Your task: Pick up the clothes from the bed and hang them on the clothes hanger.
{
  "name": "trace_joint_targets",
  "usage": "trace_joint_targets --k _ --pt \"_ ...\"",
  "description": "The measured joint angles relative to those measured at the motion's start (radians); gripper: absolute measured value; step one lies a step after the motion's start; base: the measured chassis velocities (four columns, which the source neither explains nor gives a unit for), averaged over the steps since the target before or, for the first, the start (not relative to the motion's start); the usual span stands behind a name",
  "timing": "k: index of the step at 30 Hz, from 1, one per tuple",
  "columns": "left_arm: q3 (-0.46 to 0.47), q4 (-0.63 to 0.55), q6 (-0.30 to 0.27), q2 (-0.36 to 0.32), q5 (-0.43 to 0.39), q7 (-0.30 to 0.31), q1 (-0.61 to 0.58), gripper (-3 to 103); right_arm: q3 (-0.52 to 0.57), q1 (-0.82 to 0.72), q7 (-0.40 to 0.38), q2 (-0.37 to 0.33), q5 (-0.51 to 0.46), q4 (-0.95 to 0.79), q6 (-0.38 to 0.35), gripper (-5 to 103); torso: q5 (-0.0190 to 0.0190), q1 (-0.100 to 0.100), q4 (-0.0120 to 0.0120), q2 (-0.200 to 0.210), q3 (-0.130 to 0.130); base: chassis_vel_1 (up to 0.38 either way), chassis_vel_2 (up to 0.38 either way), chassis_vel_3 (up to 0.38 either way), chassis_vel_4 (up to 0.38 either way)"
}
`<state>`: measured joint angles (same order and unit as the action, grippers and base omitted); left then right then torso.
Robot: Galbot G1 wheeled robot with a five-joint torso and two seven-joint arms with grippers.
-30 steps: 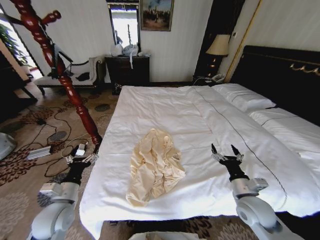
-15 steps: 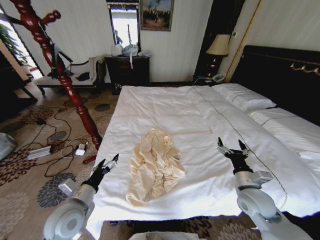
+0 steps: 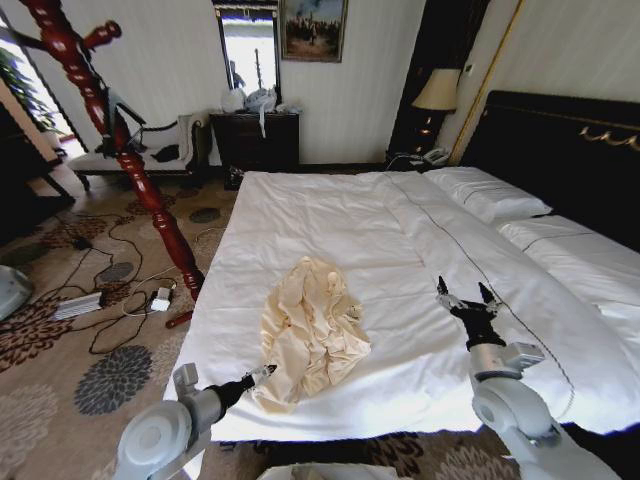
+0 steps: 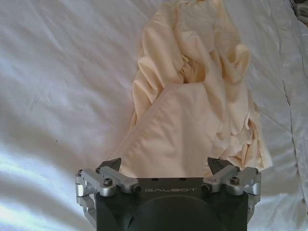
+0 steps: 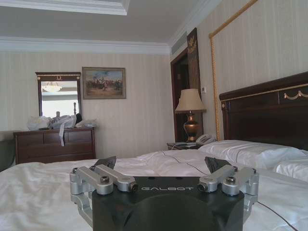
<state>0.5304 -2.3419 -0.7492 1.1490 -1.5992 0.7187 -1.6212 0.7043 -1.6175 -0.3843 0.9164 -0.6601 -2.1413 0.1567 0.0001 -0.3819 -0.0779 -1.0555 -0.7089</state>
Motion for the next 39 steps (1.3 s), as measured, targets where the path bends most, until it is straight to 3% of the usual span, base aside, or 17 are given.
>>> trace_joint_targets --k 9,13,16,19,21,28,30,33,36,39 --pt "0.010 0.053 0.006 0.012 0.094 -0.001 0.011 100 -0.001 -0.008 -0.007 0.010 0.005 -0.007 -0.001 100 -0.0002 0.000 0.0001 0.000 0.000 0.000 0.000 0.000 0.000" --pt "0.008 0.062 0.009 0.023 0.098 -0.010 0.018 103 -0.003 -0.008 -0.009 0.012 0.010 -0.007 -0.001 100 -0.0001 0.000 0.0000 0.000 0.000 0.000 0.000 0.000 0.000" --pt "0.005 0.067 0.009 0.028 0.098 -0.012 0.017 100 -0.002 -0.010 -0.012 0.013 0.012 -0.007 -0.002 100 0.0000 0.000 0.0000 0.000 0.000 0.000 0.000 0.000 0.000" --pt "-0.001 0.074 0.017 0.037 0.101 -0.013 0.014 85 0.003 -0.014 -0.022 0.012 0.014 -0.010 -0.004 100 -0.0001 0.000 0.0001 0.000 0.000 0.000 0.000 0.000 0.000" --pt "-0.002 0.074 0.019 0.039 0.102 -0.013 0.014 85 0.003 -0.014 -0.023 0.012 0.014 -0.010 -0.004 100 -0.0002 0.000 0.0001 0.000 0.000 0.000 0.000 0.000 0.000" --pt "0.000 0.069 0.026 0.042 0.106 -0.019 0.003 51 0.004 -0.013 -0.044 0.018 0.015 -0.011 -0.008 100 -0.0001 0.000 0.0001 0.000 0.000 0.000 0.000 0.000 0.000" --pt "0.000 0.068 0.026 0.042 0.106 -0.020 0.002 51 0.004 -0.014 -0.045 0.019 0.016 -0.011 -0.008 100 -0.0001 0.000 0.0001 0.000 0.000 0.000 0.000 0.000 0.000" --pt "-0.003 0.068 0.026 0.046 0.115 -0.024 0.001 34 0.004 -0.015 -0.049 0.021 0.021 -0.012 -0.008 100 -0.0001 0.000 0.0000 0.000 0.000 0.000 0.000 0.000 0.000" --pt "-0.006 0.068 0.028 0.050 0.122 -0.028 0.001 30 0.004 -0.016 -0.051 0.021 0.023 -0.012 -0.008 100 -0.0001 0.000 0.0001 0.000 0.000 0.000 0.000 0.000 0.000" --pt "-0.008 0.066 0.032 0.054 0.130 -0.037 0.000 14 0.006 -0.018 -0.054 0.021 0.026 -0.012 -0.008 100 -0.0001 0.000 0.0000 0.000 0.000 0.000 0.000 0.000 0.000"
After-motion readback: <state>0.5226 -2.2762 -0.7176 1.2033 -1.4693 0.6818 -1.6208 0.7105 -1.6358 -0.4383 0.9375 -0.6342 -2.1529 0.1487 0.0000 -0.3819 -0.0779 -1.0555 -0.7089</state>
